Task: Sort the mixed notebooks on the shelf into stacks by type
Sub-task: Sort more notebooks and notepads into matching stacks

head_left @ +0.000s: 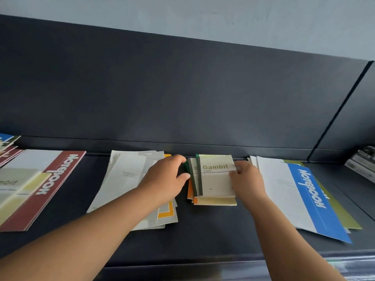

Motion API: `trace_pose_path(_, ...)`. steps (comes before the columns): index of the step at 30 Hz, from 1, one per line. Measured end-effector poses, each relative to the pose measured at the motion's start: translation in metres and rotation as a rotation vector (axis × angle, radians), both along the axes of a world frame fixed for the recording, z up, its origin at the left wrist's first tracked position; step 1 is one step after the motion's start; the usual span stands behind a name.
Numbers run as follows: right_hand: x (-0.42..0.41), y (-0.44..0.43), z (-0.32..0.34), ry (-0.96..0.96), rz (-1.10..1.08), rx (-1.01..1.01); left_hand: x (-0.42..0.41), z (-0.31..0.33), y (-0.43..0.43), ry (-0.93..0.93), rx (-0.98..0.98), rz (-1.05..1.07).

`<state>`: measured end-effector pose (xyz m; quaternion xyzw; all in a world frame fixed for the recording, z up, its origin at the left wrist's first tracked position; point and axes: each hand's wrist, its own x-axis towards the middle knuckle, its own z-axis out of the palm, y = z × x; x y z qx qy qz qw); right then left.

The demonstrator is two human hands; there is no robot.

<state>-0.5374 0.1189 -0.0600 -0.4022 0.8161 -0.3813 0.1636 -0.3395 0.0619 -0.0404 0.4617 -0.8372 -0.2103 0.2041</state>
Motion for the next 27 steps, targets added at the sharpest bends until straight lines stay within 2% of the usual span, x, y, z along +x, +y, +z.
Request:
trace_pose_path(4, 0.013, -0.003, -0.005, 0.264, 0.021, 0.153, 0.018, -0.007, -0.006, -0.086, -0.075, -0.007)
trace_pose_path(8, 0.044, -0.006, 0.005, 0.403, 0.123, 0.133, 0.045, -0.009, -0.013, -0.099, -0.133, 0.030)
trace_pose_path(17, 0.146, -0.038, 0.009, 0.474, 0.422, 0.090, 0.142, -0.007, -0.027, -0.129, -0.200, 0.189)
trace_pose_path(27, 0.284, -0.081, 0.009, 0.422, 0.691, 0.064, 0.285, -0.012, -0.040, -0.262, -0.166, 0.427)
